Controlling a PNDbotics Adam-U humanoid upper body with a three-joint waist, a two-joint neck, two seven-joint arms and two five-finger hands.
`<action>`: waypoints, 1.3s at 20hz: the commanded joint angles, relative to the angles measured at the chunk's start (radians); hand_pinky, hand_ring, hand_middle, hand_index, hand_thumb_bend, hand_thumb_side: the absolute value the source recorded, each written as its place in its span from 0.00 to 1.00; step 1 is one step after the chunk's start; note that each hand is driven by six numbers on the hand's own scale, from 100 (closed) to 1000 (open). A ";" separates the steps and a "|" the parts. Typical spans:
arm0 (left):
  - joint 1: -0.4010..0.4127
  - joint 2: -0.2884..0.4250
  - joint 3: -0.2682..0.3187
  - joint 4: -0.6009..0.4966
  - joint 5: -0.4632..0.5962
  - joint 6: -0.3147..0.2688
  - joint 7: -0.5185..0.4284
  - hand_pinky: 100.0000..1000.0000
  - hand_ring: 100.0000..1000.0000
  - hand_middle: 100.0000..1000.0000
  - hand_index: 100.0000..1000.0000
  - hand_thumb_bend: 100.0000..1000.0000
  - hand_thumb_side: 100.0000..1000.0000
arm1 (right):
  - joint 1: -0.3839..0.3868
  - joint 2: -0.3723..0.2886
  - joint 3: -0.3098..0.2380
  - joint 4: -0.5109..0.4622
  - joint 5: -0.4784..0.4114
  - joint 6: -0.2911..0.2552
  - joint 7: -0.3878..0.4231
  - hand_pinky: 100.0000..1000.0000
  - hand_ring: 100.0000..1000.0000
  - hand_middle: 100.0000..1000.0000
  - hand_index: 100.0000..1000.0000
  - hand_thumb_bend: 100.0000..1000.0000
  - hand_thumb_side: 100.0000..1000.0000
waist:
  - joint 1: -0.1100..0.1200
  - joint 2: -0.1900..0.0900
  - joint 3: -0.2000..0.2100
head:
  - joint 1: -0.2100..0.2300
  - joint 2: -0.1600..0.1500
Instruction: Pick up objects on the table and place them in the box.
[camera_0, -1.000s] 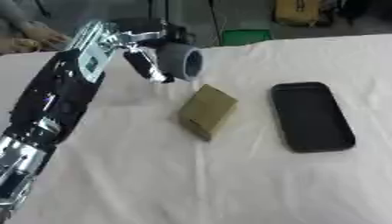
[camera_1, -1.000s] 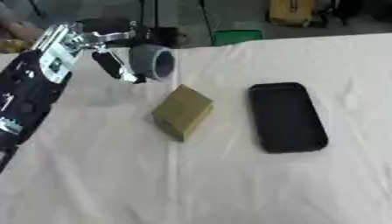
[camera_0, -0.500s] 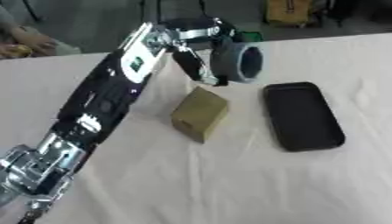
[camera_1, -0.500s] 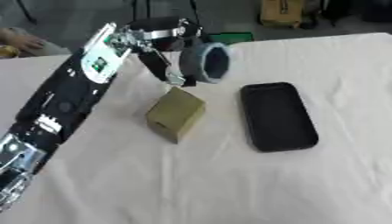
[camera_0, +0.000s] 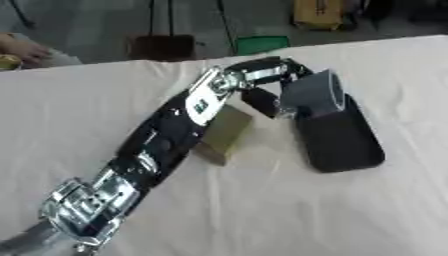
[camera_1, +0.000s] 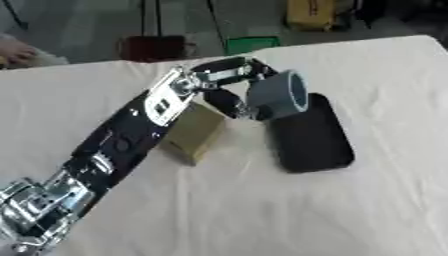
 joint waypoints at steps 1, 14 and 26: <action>-0.017 -0.008 -0.003 0.009 -0.023 -0.032 0.046 0.63 0.44 0.45 0.58 0.00 0.55 | -0.012 -0.012 0.000 -0.023 -0.009 0.000 0.006 0.61 0.47 0.74 0.80 0.00 0.48 | -0.007 -0.012 -0.004 | 0.005 -0.013; -0.015 -0.017 -0.029 -0.073 -0.665 -0.123 0.450 0.74 0.72 0.72 0.81 0.00 0.08 | -0.029 -0.006 0.003 -0.023 -0.014 0.004 0.014 0.61 0.47 0.74 0.80 0.00 0.49 | 0.009 0.000 -0.050 | 0.015 -0.021; -0.009 -0.041 -0.011 0.026 -0.870 -0.196 0.428 0.77 0.76 0.77 0.86 0.00 0.28 | -0.034 -0.002 0.004 -0.023 -0.014 0.008 0.017 0.61 0.47 0.74 0.80 0.00 0.49 | 0.015 0.006 -0.063 | 0.013 -0.022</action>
